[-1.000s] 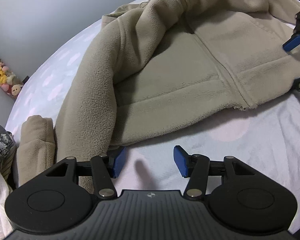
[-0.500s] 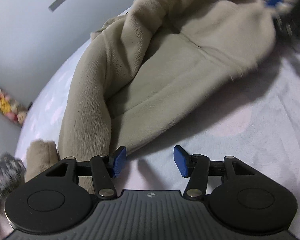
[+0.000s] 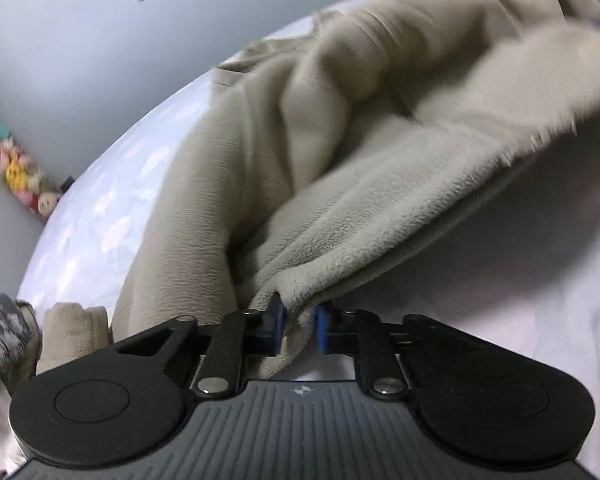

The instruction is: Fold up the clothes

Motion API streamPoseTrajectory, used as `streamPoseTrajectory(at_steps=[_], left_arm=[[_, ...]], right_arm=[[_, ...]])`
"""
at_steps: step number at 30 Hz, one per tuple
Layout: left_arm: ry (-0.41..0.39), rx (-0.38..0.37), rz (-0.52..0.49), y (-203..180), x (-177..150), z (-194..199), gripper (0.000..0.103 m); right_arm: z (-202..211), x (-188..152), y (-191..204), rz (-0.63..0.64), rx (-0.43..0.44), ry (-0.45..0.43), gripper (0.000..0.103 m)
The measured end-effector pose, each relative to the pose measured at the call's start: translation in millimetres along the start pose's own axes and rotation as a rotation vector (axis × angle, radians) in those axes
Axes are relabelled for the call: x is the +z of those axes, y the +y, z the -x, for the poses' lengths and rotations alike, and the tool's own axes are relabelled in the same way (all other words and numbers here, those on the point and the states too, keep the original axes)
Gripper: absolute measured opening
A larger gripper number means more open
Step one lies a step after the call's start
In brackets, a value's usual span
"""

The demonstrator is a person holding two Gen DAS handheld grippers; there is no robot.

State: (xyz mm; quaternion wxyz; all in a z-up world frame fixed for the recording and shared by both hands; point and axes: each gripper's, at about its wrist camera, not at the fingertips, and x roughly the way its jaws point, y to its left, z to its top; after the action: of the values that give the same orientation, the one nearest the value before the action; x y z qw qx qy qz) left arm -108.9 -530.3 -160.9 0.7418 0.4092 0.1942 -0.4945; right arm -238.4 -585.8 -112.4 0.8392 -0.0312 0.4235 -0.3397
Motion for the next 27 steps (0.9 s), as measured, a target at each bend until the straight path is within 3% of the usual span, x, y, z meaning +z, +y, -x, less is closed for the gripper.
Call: streamPoseTrajectory(at_steps=[6,10,11,17,18,22,27], left_arm=[[-0.065,-0.003,0.066,18,0,36,0.010],[-0.094,-0.007,0.087,26,-2,63,0.010],[-0.102,-0.007,0.083,27,-1,71,0.010],[-0.142,-0.016,0.056,30,7,118,0.006],[-0.151,-0.018,0.046,30,8,125,0.002],[-0.182,0.006,-0.008,18,-5,162,0.000],[-0.096,-0.020,-0.027,13,-23,166,0.000]], right_arm=[[23,7,-1,-0.002,-0.027,-0.058,0.029],[58,14,0,0.034,-0.048,-0.122,0.017],[67,15,0,0.050,-0.053,-0.133,0.010],[96,3,-6,0.042,-0.050,-0.121,0.010],[99,-1,-6,0.032,-0.045,-0.115,0.010],[117,-17,-3,0.027,-0.025,-0.110,0.010],[123,-32,8,0.057,0.025,-0.061,0.008]])
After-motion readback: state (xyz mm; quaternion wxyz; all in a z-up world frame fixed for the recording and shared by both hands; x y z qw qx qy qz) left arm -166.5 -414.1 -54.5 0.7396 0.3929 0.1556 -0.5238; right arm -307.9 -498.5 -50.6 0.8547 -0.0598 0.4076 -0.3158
